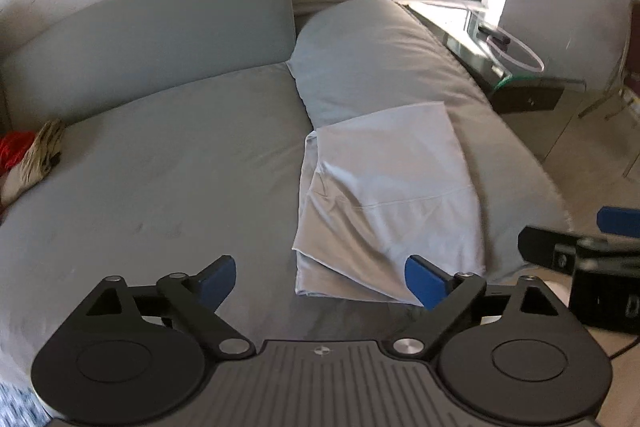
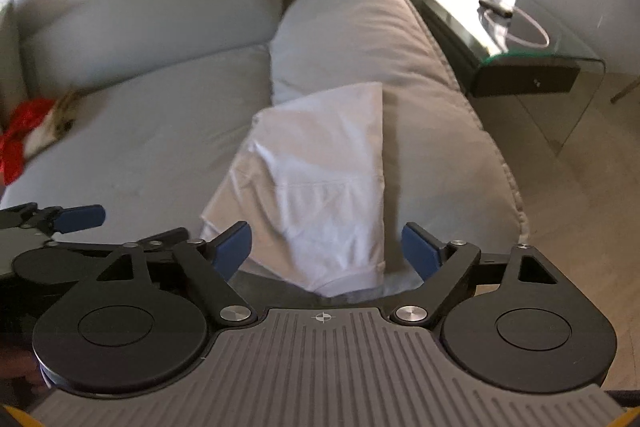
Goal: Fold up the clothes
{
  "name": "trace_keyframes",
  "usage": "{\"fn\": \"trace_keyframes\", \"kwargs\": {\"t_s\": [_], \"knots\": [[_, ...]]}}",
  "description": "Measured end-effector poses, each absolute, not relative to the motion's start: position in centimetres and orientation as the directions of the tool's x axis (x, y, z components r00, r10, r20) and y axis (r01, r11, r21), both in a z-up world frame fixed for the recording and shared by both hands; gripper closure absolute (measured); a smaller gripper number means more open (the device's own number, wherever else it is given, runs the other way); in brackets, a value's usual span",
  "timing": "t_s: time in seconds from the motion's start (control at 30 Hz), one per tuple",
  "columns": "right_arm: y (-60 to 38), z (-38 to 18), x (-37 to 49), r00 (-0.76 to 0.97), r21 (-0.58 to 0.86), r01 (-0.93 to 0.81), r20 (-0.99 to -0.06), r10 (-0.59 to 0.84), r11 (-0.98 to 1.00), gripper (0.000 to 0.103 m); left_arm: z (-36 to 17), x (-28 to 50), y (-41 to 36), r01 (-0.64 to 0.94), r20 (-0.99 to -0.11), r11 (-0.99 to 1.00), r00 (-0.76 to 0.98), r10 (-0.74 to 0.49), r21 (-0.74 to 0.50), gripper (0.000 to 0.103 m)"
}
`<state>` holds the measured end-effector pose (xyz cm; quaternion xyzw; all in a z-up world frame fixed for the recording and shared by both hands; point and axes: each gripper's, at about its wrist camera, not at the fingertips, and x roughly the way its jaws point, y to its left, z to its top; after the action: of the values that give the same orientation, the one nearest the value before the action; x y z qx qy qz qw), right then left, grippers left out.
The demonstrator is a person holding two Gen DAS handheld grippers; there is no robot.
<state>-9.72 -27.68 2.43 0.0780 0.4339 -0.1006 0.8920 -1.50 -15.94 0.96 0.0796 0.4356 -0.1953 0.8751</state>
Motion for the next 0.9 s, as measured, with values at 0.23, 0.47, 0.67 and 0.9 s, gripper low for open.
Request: {"fn": "trace_keyframes", "kwargs": {"t_s": [0.23, 0.47, 0.67, 0.9], "knots": [[-26.0, 6.8, -12.9, 0.612, 0.019, 0.223, -0.781, -0.125, 0.975, 0.012, 3.6, -4.5, -14.7, 0.387, -0.764, 0.921, 0.58, -0.283, -0.047, 0.003], [-25.5, 6.8, -15.2, 0.578, -0.012, 0.233, -0.802, -0.148, 0.972, 0.012, 3.4, -6.7, -14.5, 0.364, -0.759, 0.93, 0.589, -0.277, -0.057, 0.003], [-25.7, 6.7, -16.0, 0.586, -0.007, 0.246, -0.796, -0.154, 0.969, 0.012, 3.4, -6.9, -14.6, 0.353, -0.751, 0.933, 0.599, -0.279, -0.066, 0.004], [-26.0, 6.3, -16.2, 0.587, 0.007, 0.256, -0.796, -0.15, 0.967, 0.012, 3.0, -6.8, -14.9, 0.356, -0.759, 0.932, 0.588, -0.28, -0.069, 0.004]]}}
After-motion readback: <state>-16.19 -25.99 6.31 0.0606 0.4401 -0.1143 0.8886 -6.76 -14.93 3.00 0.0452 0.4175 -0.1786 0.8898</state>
